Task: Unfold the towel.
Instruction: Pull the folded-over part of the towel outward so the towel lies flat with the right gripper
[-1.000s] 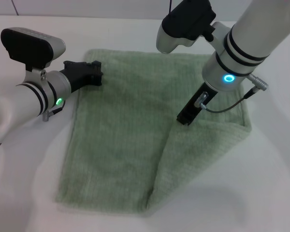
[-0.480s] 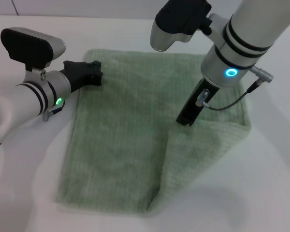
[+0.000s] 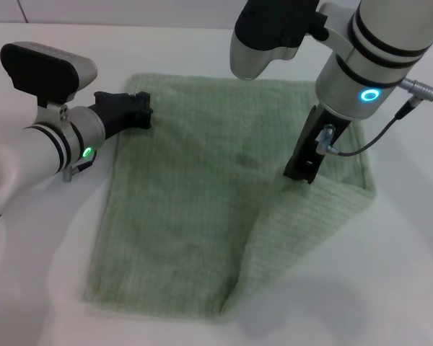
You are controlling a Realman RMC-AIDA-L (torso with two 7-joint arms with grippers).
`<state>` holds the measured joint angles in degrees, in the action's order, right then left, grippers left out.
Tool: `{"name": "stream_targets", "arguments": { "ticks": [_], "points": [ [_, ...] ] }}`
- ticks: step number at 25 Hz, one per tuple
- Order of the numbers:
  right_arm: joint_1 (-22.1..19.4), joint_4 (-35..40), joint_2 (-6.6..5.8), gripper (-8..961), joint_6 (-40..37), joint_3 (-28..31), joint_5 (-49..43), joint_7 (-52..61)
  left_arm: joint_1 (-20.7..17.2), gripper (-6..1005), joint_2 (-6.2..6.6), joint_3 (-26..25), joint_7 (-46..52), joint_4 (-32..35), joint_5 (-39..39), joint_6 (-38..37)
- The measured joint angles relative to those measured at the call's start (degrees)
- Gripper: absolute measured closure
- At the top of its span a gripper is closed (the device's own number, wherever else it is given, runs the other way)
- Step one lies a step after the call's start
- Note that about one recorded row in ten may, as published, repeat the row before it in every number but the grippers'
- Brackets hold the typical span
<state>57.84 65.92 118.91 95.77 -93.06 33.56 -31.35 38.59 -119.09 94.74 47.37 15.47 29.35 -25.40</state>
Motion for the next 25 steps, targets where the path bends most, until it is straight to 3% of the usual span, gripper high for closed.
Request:
{"name": "stream_targets", "arguments": {
  "ticks": [11, 25],
  "points": [
    [0.2, 5.2, 0.19, 931, 6.8, -4.3, 5.2, -2.7, -0.2, 996, 0.04, 0.0, 0.0, 0.0, 0.0, 0.0],
    [2.4, 3.3, 0.19, 929, 10.3, -9.5, 7.3, -0.1, -0.2, 997, 0.08, 0.0, 0.0, 0.0, 0.0, 0.0]
  ]
}}
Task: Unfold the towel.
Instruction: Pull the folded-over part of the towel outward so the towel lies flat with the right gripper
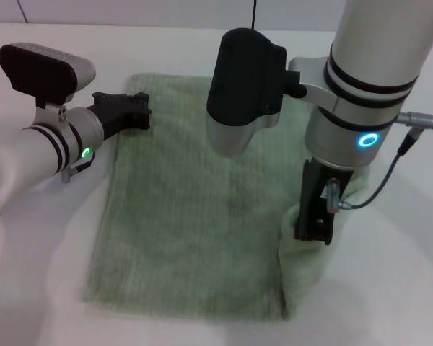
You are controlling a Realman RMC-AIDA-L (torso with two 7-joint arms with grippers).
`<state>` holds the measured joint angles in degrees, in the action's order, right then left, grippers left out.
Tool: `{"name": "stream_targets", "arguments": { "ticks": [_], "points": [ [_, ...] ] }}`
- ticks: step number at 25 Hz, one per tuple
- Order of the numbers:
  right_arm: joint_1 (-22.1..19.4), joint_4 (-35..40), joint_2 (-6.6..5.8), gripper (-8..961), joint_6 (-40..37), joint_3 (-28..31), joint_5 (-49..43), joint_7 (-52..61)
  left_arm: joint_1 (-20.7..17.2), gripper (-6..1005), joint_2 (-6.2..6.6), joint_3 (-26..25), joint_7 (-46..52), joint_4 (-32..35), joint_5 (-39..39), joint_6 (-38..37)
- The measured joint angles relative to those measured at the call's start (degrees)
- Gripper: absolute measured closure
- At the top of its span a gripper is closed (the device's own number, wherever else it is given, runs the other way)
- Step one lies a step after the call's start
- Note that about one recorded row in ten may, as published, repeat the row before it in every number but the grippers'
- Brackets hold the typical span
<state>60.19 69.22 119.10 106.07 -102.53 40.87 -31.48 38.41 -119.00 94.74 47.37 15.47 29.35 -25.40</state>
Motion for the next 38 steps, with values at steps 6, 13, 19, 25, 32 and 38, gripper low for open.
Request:
{"name": "stream_targets", "arguments": {
  "ticks": [6, 13, 19, 25, 32, 38],
  "points": [
    [0.1, 0.1, -0.18, 928, 1.5, -1.3, -1.2, 4.7, 0.1, 997, 0.09, -0.2, 0.0, 0.0, 0.0, 0.0],
    [-0.5, -1.4, -0.14, 927, 1.6, -4.2, -2.3, 8.8, 0.4, 996, 0.09, -0.5, -1.5, 0.1, 0.0, -0.1],
    [-1.1, -3.8, -0.05, 926, 1.7, -4.6, -1.6, 9.1, 0.4, 996, 0.09, -0.6, -1.5, 0.1, 0.0, -0.3],
    [-1.5, -4.3, -0.16, 911, 1.8, -5.0, -1.2, 9.2, 0.5, 996, 0.11, -0.6, -1.5, 0.1, 0.0, -0.3],
    [-0.9, -7.1, -0.22, 812, 1.8, -6.3, -0.9, 9.0, 0.5, 996, 0.19, -0.6, -1.5, 0.1, 0.0, -0.2],
    [0.1, -5.9, -0.32, 654, 1.6, -5.5, -1.8, 8.9, 0.6, 990, 0.18, -0.7, -1.5, 0.1, -0.1, -0.2]
  ]
}}
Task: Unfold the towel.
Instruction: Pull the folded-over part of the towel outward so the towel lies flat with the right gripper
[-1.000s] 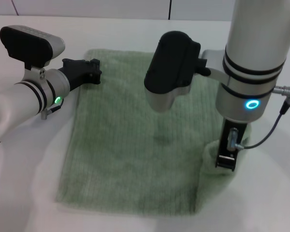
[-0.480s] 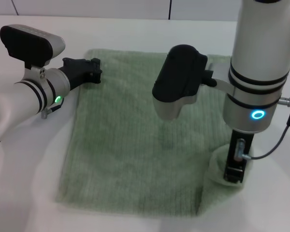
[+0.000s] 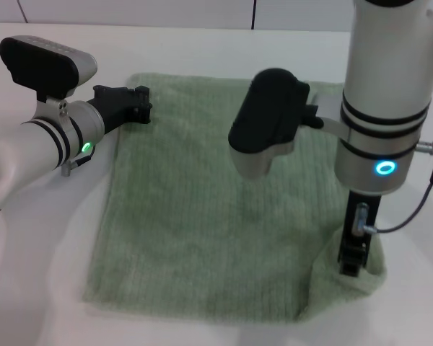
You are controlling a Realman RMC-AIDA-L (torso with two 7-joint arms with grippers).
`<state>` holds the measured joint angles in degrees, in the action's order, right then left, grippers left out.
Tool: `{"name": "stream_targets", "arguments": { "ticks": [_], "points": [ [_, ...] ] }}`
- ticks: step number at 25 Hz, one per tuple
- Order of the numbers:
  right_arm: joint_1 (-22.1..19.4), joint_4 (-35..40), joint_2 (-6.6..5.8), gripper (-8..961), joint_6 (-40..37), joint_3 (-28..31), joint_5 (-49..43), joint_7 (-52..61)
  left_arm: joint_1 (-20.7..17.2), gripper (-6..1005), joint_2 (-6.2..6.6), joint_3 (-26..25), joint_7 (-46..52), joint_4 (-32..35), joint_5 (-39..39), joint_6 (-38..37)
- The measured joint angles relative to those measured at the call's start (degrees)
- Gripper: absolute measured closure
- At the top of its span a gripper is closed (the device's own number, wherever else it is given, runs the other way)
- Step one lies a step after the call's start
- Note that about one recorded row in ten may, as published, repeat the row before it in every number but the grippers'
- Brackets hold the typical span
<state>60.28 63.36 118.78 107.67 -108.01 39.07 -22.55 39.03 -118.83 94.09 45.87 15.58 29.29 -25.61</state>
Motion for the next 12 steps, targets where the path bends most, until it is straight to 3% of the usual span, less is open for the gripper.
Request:
{"name": "stream_targets", "arguments": {
  "ticks": [2, 9, 12],
  "points": [
    [1.4, 1.0, -0.03, 577, 0.0, 1.7, -0.3, -0.1, 0.0, 988, 0.0, 0.0, 0.0, 0.2, 0.0, 0.0],
    [4.4, 1.6, -0.04, 575, -0.1, 4.8, -0.8, -1.5, -0.1, 980, 0.03, 0.0, 0.0, 0.6, 0.0, 0.1],
    [4.3, 3.6, 0.36, 573, -3.2, 7.6, -5.8, -3.1, -0.2, 977, 0.05, -0.1, 0.0, 0.6, -0.1, 0.1]
  ]
}}
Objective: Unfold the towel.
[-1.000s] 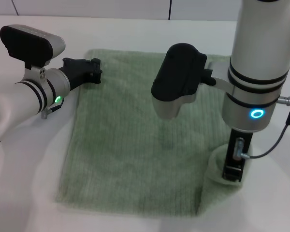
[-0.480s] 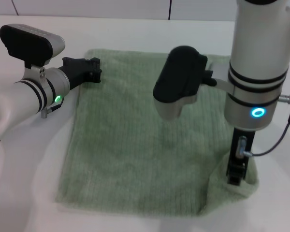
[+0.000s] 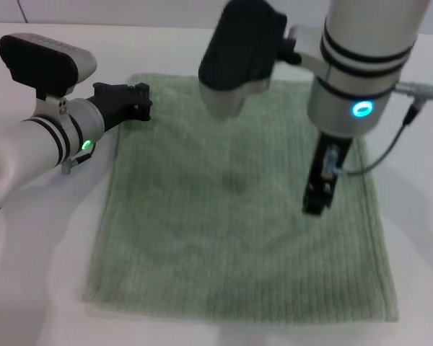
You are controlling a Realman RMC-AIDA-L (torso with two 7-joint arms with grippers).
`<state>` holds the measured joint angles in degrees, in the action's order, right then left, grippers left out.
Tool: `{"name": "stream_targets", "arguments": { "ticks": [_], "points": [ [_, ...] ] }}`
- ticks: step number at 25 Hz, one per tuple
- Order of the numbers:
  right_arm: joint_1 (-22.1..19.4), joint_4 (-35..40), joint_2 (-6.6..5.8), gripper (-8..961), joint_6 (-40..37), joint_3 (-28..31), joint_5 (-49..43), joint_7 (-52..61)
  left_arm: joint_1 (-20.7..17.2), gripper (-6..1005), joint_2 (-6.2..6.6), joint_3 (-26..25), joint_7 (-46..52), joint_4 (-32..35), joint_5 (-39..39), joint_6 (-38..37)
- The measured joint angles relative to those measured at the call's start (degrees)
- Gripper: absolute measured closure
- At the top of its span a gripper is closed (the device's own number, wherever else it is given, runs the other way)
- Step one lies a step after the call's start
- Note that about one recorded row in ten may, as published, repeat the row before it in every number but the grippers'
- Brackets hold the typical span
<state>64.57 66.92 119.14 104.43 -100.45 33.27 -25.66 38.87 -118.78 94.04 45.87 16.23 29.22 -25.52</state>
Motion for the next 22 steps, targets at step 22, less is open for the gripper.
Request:
{"name": "stream_targets", "arguments": {
  "ticks": [22],
  "points": [
    [-24.9, 2.0, 0.15, 566, -85.8, -5.5, 5.2, -12.1, -0.7, 954, 0.42, -8.9, -0.7, 0.0, -0.4, -2.8]
  ]
}}
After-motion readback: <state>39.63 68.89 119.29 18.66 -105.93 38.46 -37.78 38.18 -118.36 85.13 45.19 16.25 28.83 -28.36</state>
